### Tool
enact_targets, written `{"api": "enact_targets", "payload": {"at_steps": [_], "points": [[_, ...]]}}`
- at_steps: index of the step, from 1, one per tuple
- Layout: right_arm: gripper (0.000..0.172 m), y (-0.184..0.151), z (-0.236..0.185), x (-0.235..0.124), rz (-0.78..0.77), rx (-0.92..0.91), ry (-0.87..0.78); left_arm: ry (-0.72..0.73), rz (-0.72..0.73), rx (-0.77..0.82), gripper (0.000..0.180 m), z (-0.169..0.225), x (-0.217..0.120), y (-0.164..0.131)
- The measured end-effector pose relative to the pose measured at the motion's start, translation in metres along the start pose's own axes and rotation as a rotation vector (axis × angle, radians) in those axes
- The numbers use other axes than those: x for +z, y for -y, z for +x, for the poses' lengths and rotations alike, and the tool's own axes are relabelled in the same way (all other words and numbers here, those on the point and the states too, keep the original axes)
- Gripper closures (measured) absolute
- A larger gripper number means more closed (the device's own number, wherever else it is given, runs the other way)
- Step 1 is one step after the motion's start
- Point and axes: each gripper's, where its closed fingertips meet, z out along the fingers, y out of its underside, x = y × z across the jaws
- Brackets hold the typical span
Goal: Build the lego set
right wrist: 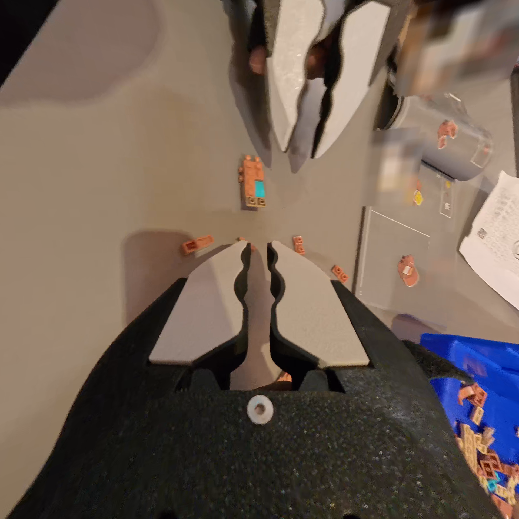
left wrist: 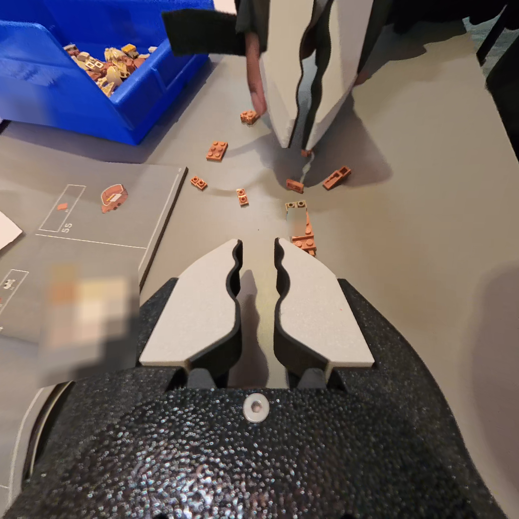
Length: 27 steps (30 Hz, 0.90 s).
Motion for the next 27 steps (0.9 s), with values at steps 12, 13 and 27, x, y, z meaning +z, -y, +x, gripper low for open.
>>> {"api": "enact_targets", "payload": {"at_steps": [12,13,27], "points": [[0.138,-0.008,-0.05,0.001,-0.042,-0.089,0.123,0.132,0.033,0.048,0.16,-0.021,-0.005,0.003],[0.138,-0.009,-0.05,0.002,-0.047,-0.086,0.118,0.141,0.033,0.053,0.16,-0.022,-0.005,0.003],[0.142,-0.009,-0.052,0.01,-0.025,-0.033,0.127,0.177,-0.034,0.143,0.16,-0.021,0.002,-0.005]]}}
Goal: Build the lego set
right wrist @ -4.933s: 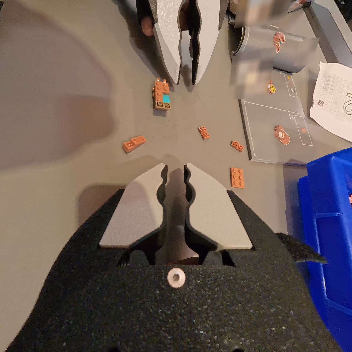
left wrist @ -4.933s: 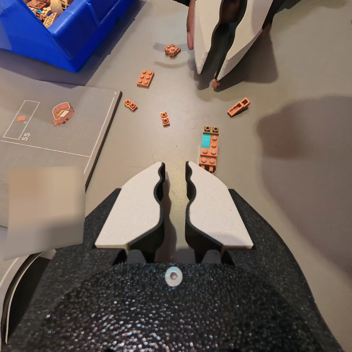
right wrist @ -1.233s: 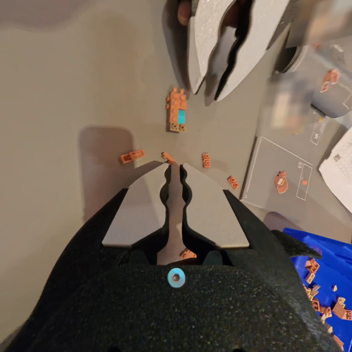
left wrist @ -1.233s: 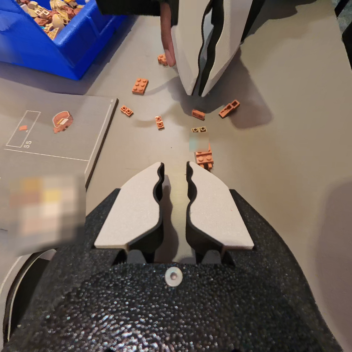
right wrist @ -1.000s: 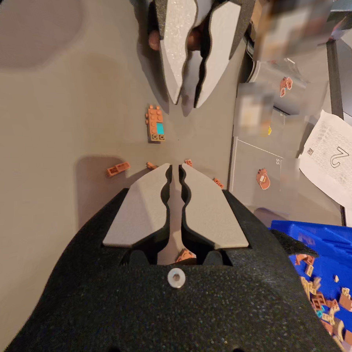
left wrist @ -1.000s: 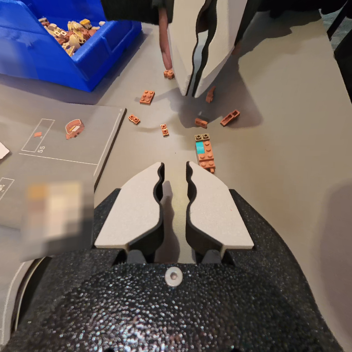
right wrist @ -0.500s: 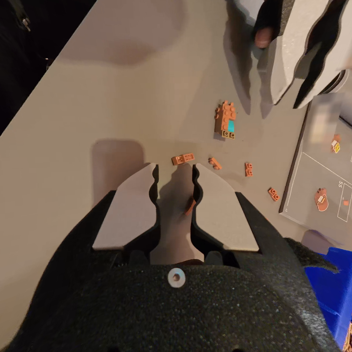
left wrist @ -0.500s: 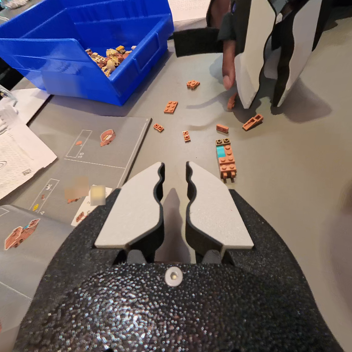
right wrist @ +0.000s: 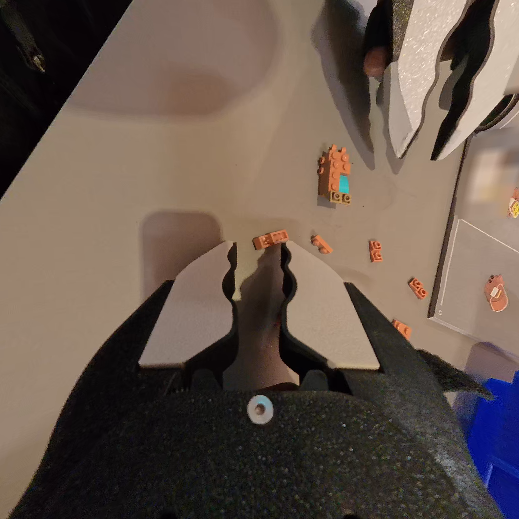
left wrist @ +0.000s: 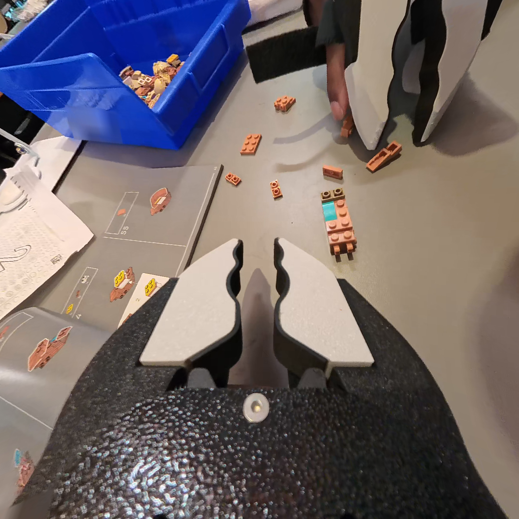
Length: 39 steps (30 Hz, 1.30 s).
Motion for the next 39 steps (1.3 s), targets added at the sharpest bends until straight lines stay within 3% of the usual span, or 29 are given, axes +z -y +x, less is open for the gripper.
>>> {"api": "enact_targets", "payload": {"at_steps": [39], "points": [[0.149,0.0025,0.0062,0.0033,0.007,0.004,-0.079,0.047,-0.044,0.015,0.162,-0.0043,0.0028,-0.0059]]}}
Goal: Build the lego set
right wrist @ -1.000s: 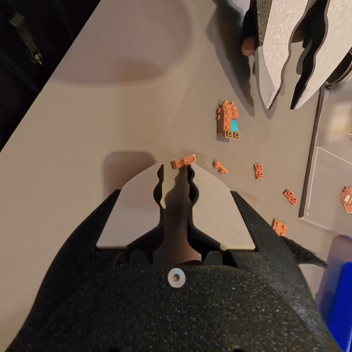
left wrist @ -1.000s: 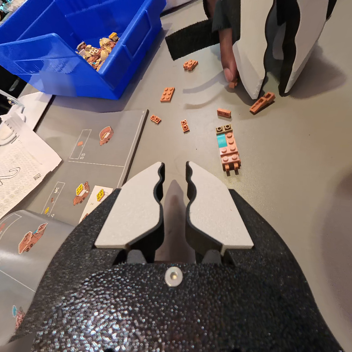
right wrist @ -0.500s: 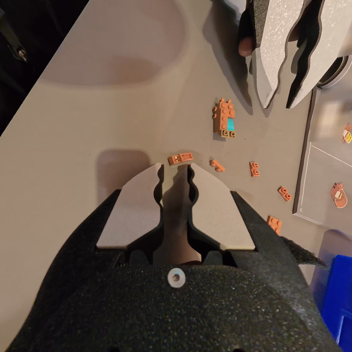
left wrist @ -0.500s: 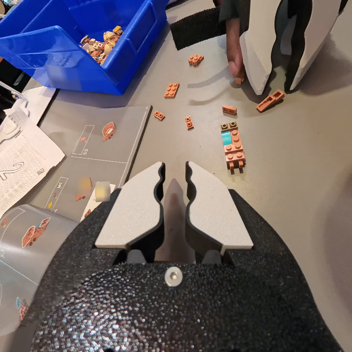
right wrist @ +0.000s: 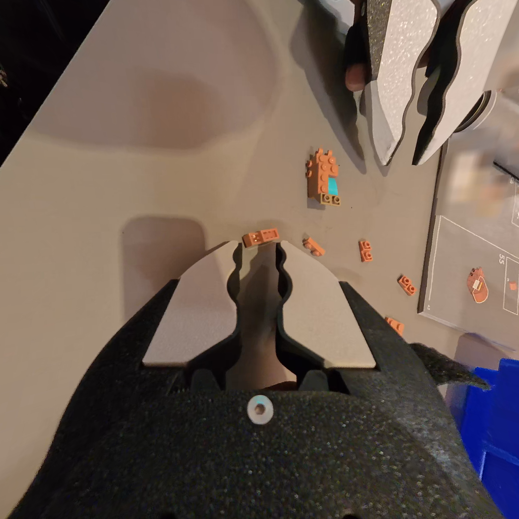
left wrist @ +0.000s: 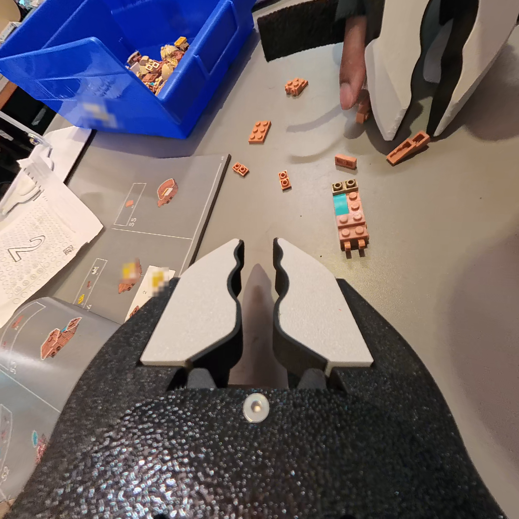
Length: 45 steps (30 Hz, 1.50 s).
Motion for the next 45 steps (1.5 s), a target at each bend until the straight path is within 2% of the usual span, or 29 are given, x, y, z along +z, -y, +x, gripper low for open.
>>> {"api": "enact_targets", "payload": {"at_steps": [14,22,28,35,41,45], "points": [[0.155,0.007,-0.001,0.007,-0.001,0.062,-0.003,0.013,0.001,0.011,0.162,-0.001,0.001,0.0],[0.158,0.01,0.011,0.003,0.058,0.228,0.001,0.017,0.109,0.051,0.162,0.003,-0.007,0.02],[0.158,0.036,0.017,-0.011,0.256,0.372,0.06,-0.034,0.246,0.123,0.162,0.021,-0.015,0.045],[0.158,0.067,0.03,-0.032,0.562,0.64,0.197,-0.097,0.417,0.206,0.159,0.051,-0.023,0.076],[0.158,0.083,0.035,-0.04,0.714,0.786,0.291,0.006,0.462,0.329,0.156,0.055,-0.023,0.085],[0.158,0.085,0.036,-0.041,0.758,0.84,0.329,0.075,0.513,0.386,0.154,0.054,-0.029,0.092]]}}
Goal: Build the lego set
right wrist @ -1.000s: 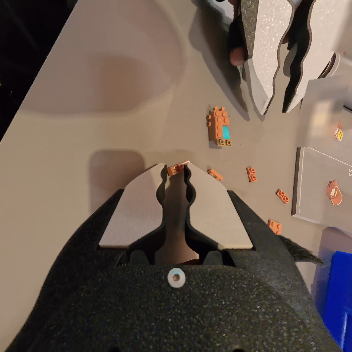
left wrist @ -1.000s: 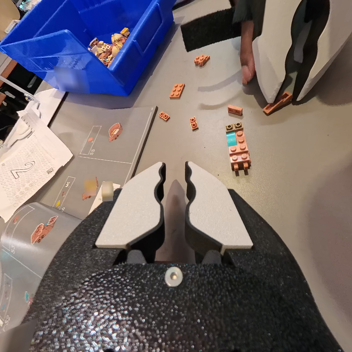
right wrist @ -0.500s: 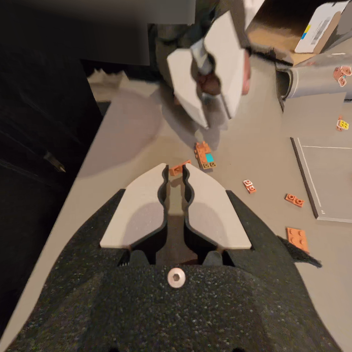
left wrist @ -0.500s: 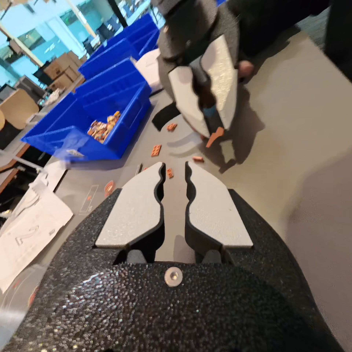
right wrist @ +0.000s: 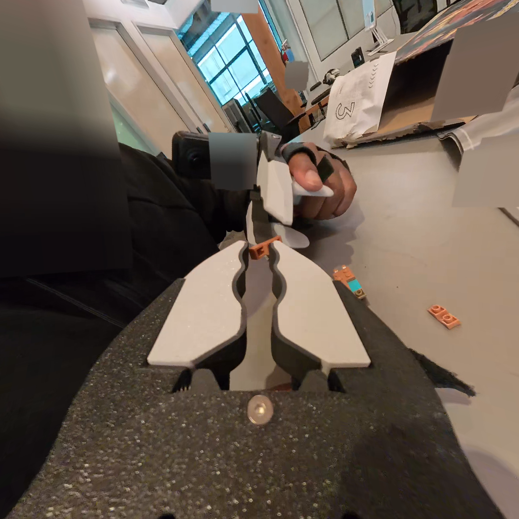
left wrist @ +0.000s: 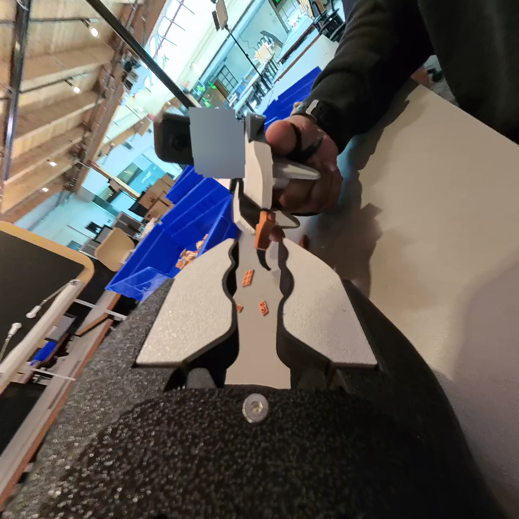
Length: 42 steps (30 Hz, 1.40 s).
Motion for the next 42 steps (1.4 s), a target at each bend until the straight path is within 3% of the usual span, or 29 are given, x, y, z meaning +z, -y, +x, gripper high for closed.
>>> {"api": "enact_targets", "payload": {"at_steps": [8,14,21,25,32,37,42], "points": [[0.158,0.0,-0.002,0.003,0.027,0.058,0.044,0.028,0.005,0.078,0.154,0.003,0.003,0.001],[0.158,0.0,-0.003,0.005,0.029,0.074,0.06,0.04,0.007,0.103,0.171,0.002,0.002,0.002],[0.154,-0.006,0.001,0.008,-0.025,-0.033,-0.01,-0.028,-0.041,0.027,0.172,0.006,0.0,-0.004],[0.143,-0.006,0.014,0.004,-0.075,-0.218,-0.162,-0.069,-0.083,-0.125,0.172,0.001,-0.002,-0.013],[0.142,-0.011,0.046,-0.004,-0.232,-0.577,-0.487,-0.163,-0.213,-0.508,0.173,-0.008,-0.015,-0.043],[0.142,-0.034,0.066,-0.005,-0.42,-0.612,-0.581,-0.255,-0.346,-0.746,0.173,-0.001,-0.024,-0.065],[0.141,-0.042,0.072,0.0,-0.475,-0.589,-0.581,-0.352,-0.417,-0.933,0.173,0.016,-0.028,-0.073]]}}
